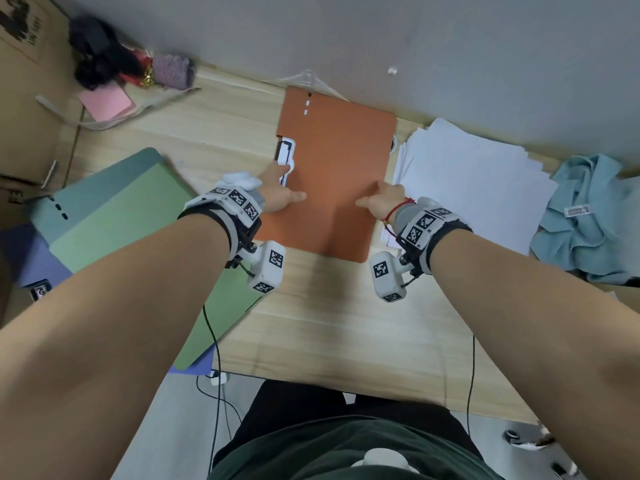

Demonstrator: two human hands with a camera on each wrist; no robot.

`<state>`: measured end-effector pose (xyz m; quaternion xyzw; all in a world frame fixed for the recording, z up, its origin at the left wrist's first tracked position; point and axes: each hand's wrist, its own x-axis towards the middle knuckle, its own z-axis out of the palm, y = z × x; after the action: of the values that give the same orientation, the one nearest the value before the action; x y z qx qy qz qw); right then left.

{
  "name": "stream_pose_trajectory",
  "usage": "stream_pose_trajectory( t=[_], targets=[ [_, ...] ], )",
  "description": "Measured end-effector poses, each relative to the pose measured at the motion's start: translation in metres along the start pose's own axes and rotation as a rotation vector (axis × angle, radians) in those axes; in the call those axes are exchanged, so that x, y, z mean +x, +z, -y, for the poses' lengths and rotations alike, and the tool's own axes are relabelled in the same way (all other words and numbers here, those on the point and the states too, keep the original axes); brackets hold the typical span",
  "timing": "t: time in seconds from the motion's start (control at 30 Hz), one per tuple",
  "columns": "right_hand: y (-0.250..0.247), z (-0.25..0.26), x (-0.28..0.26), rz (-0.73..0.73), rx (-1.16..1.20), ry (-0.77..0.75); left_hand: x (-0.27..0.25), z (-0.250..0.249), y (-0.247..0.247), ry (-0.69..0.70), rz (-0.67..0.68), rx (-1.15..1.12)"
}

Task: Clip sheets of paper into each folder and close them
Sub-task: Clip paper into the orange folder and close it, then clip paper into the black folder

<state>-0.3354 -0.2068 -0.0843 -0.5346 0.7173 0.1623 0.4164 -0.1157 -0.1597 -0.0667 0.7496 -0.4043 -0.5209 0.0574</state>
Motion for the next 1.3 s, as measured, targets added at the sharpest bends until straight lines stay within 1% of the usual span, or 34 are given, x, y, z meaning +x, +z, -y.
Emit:
stream_pose_trajectory(
  t=[0.07,0.13,0.2,0.23,0.27,0.3,0.33,0.4,0.43,0.47,0.5,0.53,0.6,0.67,0.73,0.83,0.87,0.93,1.0,1.07,1.13,1.3],
  targets=[
    [-0.003,0.008,-0.004,-0.010,-0.001,0.021,-0.010,0.005,-0.010,0.015,-0.054,-0.015],
    [-0.002,0.023,-0.010,-0.073,0.031,0.021,-0.021,0.016,-0.026,-0.022,-0.154,-0.056],
    [0.003,0.041,-0.018,-0.132,0.113,-0.043,-0.033,0.035,-0.043,-0.085,-0.274,-0.053],
    [0.006,0.051,-0.023,-0.124,0.156,-0.097,-0.036,0.044,-0.050,-0.126,-0.334,-0.030],
    [0.014,0.062,-0.029,-0.075,0.178,-0.166,-0.042,0.054,-0.058,-0.175,-0.395,-0.001],
    [0.024,0.076,-0.038,0.010,0.173,-0.238,-0.051,0.068,-0.068,-0.242,-0.445,0.040],
    [0.036,0.088,-0.045,0.095,0.163,-0.287,-0.058,0.079,-0.075,-0.317,-0.464,0.086],
    [0.058,0.107,-0.058,0.223,0.122,-0.358,-0.073,0.096,-0.081,-0.452,-0.467,0.144],
    [0.070,0.113,-0.063,0.257,0.097,-0.385,-0.078,0.102,-0.080,-0.491,-0.456,0.150],
    [0.086,0.116,-0.068,0.281,0.063,-0.401,-0.087,0.110,-0.078,-0.520,-0.449,0.110],
    [0.100,0.118,-0.072,0.299,0.017,-0.411,-0.088,0.121,-0.074,-0.530,-0.435,0.087],
    [0.114,0.117,-0.074,0.320,-0.042,-0.414,-0.091,0.128,-0.069,-0.508,-0.407,0.091],
    [0.138,0.110,-0.077,0.371,-0.148,-0.397,-0.098,0.136,-0.062,-0.519,-0.362,0.125],
    [0.152,0.100,-0.081,0.410,-0.168,-0.364,-0.099,0.142,-0.054,-0.526,-0.366,0.200],
    [0.159,0.092,-0.081,0.433,-0.128,-0.316,-0.103,0.138,-0.051,-0.511,-0.379,0.212],
    [0.167,0.082,-0.086,0.517,0.017,-0.183,-0.102,0.136,-0.047,-0.475,-0.358,0.217],
    [0.169,0.080,-0.088,0.537,0.047,-0.171,-0.100,0.135,-0.046,-0.459,-0.347,0.217],
    [0.173,0.075,-0.091,0.539,0.025,-0.230,-0.101,0.130,-0.042,-0.443,-0.324,0.206],
    [0.176,0.069,-0.092,0.472,-0.038,-0.294,-0.104,0.125,-0.037,-0.420,-0.277,0.192],
    [0.178,0.064,-0.093,0.424,-0.058,-0.298,-0.104,0.121,-0.031,-0.393,-0.234,0.160],
    [0.180,0.059,-0.090,0.421,-0.034,-0.282,-0.109,0.117,-0.024,-0.371,-0.228,0.150],
    [0.185,0.050,-0.101,0.443,0.110,-0.291,-0.118,0.108,-0.014,-0.359,-0.257,0.108]
  ],
)
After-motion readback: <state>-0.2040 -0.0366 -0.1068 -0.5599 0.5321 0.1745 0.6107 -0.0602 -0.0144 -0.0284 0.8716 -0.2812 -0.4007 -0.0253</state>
